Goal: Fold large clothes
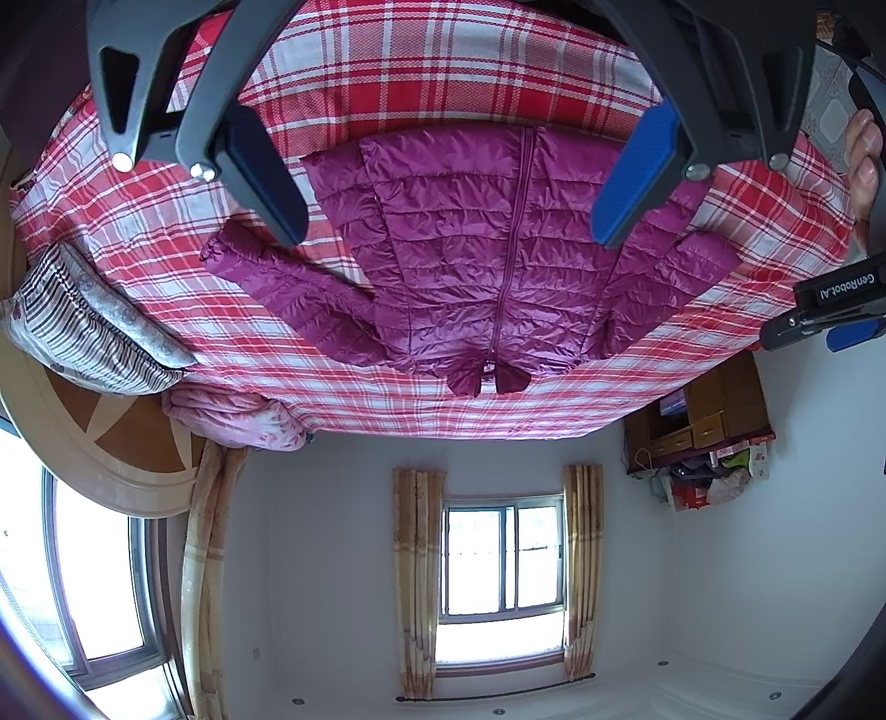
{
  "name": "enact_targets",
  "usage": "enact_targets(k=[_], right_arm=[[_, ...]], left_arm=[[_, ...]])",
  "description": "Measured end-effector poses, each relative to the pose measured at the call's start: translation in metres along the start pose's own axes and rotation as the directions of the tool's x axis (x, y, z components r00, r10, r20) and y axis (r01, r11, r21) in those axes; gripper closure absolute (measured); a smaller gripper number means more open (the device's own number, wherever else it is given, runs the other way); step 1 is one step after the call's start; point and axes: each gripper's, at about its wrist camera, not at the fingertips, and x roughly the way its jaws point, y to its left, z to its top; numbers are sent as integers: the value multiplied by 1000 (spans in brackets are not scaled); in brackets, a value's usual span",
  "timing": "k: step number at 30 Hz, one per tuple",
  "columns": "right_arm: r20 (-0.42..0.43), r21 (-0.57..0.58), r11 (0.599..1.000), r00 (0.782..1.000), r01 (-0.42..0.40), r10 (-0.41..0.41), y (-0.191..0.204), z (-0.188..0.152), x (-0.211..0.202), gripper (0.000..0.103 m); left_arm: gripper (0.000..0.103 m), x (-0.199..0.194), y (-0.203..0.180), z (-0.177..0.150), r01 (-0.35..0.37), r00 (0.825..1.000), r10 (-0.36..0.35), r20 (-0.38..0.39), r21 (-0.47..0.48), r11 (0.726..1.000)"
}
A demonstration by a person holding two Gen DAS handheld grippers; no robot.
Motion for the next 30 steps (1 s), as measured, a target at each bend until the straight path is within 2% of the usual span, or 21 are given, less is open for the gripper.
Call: enact_targets(k=[20, 30], right_arm=[[-16, 5, 1000, 1000, 0, 1, -1, -1, 6, 0], [-44, 24, 1000, 999, 3, -1, -14, -11, 33, 0]], left_arm=[[1, 4, -1, -1, -4, 1000, 4, -2, 5, 1000], [1, 30, -8, -9, -27, 1000, 27, 0, 47, 999]])
